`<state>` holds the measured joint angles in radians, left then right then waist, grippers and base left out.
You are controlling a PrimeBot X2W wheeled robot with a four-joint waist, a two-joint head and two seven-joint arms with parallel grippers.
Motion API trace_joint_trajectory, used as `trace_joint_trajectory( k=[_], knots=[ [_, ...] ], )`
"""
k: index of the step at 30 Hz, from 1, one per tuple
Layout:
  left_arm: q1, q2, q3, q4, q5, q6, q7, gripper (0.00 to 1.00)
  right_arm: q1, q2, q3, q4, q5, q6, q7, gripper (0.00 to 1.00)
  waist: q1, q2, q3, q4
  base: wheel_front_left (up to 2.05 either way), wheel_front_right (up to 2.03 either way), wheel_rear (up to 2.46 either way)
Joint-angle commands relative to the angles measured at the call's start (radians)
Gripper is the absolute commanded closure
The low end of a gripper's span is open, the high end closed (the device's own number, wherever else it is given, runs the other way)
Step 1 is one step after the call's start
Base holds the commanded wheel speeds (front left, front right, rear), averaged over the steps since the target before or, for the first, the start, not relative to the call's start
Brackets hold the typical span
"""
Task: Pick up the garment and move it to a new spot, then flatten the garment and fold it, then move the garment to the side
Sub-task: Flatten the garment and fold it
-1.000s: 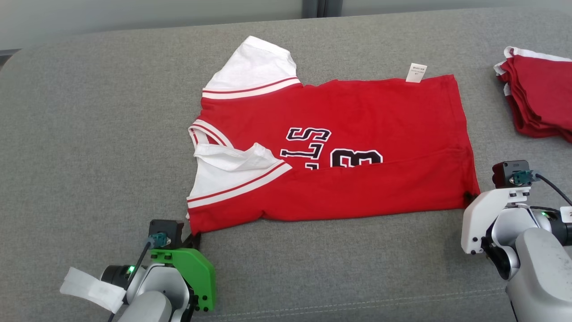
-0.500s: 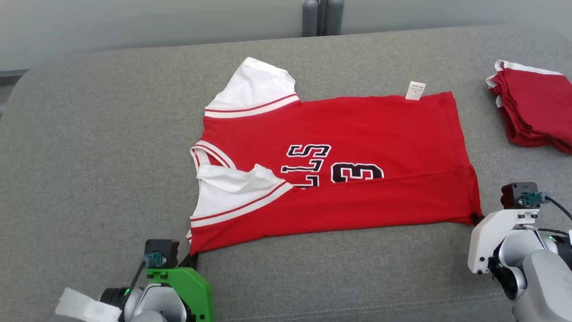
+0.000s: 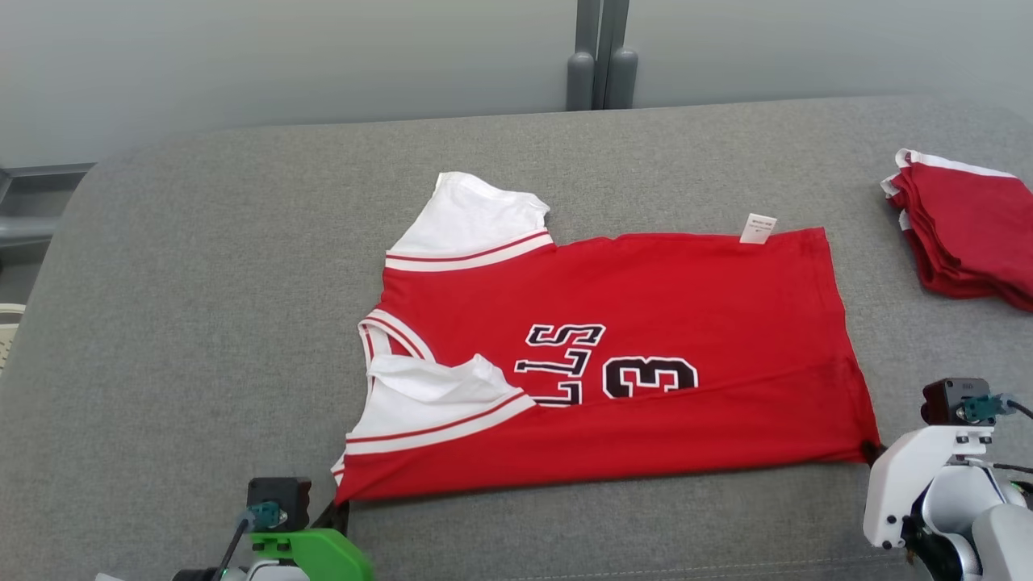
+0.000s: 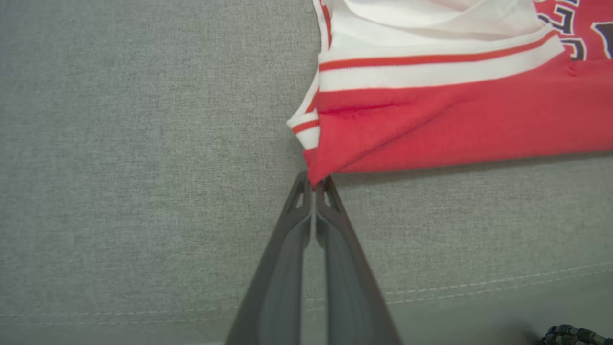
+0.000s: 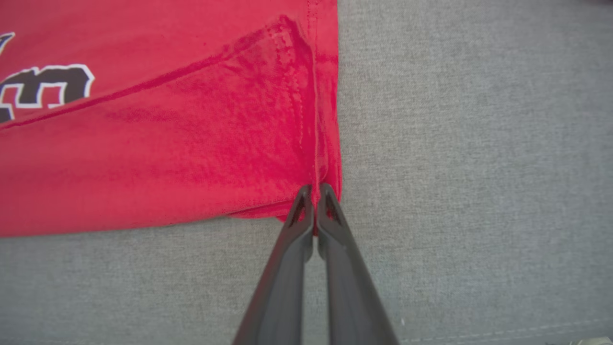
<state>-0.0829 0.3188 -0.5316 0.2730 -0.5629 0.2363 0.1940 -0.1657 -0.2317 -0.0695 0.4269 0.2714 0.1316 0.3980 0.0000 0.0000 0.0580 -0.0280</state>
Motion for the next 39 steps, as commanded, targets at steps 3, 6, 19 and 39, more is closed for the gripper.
trace_joint_trajectory(
  k=[3,6,19,39],
  knots=[
    [0.043,0.019,-0.007,-0.035,-0.004,0.015,0.015,1.0,0.071,-0.013,-0.003,-0.057,0.018,-0.002,0.038,1.0,0.0,0.0,-0.012,0.004,0.0,0.0,0.0],
    [0.076,0.024,-0.01,-0.06,-0.008,0.027,0.02,1.0,0.113,-0.011,-0.016,-0.098,0.021,-0.002,0.055,1.0,0.0,0.0,-0.014,0.001,0.0,0.0,0.0],
    [0.148,0.03,-0.019,-0.089,-0.018,0.043,0.004,0.0,0.167,0.02,-0.031,-0.157,-0.003,-0.002,0.073,0.0,0.0,0.0,-0.04,-0.005,0.0,0.0,0.0],
    [0.051,-0.09,0.199,-0.026,-0.135,-0.142,-0.451,0.0,0.125,0.169,-0.023,-0.204,0.022,-0.002,-0.302,0.0,0.0,0.0,-0.113,0.033,0.0,0.0,0.0]
  ],
)
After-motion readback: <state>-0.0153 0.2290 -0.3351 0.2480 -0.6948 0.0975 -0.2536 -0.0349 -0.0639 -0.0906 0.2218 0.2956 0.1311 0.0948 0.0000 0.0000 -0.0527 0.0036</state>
